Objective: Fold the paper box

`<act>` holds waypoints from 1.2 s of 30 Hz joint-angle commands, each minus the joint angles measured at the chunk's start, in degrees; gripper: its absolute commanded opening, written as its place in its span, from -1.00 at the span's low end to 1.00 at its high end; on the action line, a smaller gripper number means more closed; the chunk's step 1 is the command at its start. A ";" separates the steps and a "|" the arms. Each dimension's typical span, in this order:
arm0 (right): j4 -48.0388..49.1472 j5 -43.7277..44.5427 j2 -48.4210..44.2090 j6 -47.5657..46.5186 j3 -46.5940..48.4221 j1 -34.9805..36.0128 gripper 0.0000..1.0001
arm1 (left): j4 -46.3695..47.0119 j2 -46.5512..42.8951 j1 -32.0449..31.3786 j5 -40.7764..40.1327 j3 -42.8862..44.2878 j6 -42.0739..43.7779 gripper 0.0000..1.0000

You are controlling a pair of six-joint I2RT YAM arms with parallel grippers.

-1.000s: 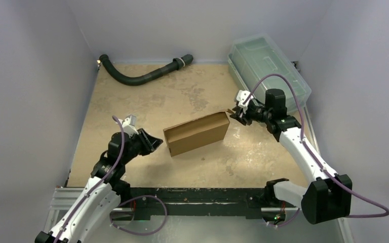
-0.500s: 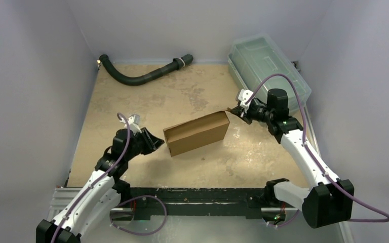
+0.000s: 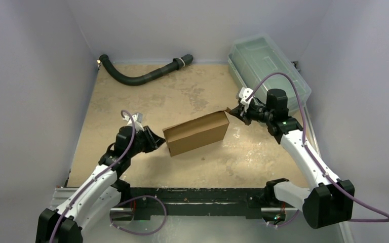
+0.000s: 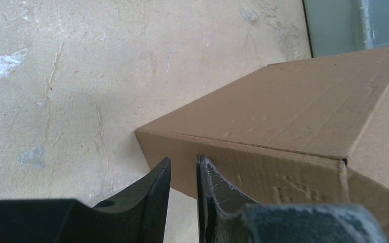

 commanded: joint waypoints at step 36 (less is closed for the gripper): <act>-4.12 -4.23 -4.13 2.95 2.27 -1.14 -0.32 | -19.27 -14.79 -0.32 -0.32 15.57 2.80 -0.47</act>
